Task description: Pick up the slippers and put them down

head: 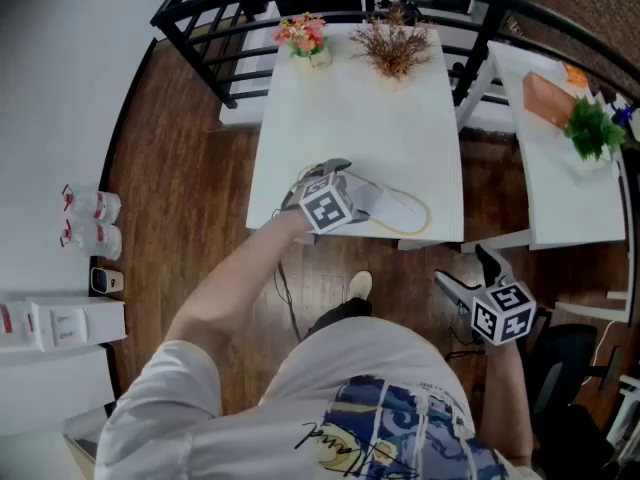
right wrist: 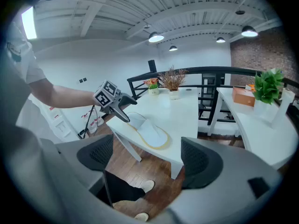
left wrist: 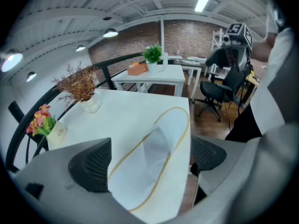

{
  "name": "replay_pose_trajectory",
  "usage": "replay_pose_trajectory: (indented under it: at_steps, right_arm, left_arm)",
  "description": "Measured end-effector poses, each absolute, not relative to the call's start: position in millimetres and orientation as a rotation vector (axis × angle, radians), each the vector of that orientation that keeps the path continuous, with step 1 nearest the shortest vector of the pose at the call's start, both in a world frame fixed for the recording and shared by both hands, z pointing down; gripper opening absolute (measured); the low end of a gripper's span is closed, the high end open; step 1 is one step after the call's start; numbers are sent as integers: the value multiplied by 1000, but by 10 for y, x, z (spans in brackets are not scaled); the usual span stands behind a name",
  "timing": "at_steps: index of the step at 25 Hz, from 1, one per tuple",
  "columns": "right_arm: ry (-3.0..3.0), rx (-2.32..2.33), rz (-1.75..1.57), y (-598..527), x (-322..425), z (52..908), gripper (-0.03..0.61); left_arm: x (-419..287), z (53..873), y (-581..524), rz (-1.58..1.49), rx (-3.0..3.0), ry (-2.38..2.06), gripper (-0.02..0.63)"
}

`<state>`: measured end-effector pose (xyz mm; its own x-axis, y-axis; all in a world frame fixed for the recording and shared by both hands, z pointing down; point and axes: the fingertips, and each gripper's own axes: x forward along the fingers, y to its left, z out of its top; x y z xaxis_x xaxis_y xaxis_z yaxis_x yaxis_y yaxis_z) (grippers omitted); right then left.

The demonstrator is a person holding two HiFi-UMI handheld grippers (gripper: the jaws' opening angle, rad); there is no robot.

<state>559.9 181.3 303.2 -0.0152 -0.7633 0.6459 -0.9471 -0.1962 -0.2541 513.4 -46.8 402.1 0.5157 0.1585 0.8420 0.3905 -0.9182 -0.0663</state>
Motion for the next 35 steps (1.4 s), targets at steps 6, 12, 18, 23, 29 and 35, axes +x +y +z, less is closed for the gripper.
replay_pose_trajectory:
  at_steps: [6, 12, 18, 23, 29, 35]
  right_arm:
    - [-1781, 1960, 1019, 1370, 5838, 3145, 472]
    - [-1794, 1907, 1042, 988, 5846, 3187, 472]
    - [-1801, 1917, 1036, 946, 5795, 3144, 472]
    - [-1777, 1957, 1064, 1147, 5719, 3169, 472]
    - [-1819, 1934, 1048, 1393, 5472, 3181, 472]
    - [-1925, 1849, 972, 1627, 5054, 3080, 472]
  left_arm:
    - [5348, 4556, -513, -1405, -2192, -811, 531]
    - [5318, 5119, -511, -1470, -1949, -951, 532]
    - [5297, 5164, -509, -1560, -2003, -997, 500]
    - [5246, 5119, -505, -1570, -2082, -906, 449]
    - [5045, 4880, -503, -1577, -2230, -727, 444]
    - [4398, 4495, -542, -1577, -2393, -418, 440]
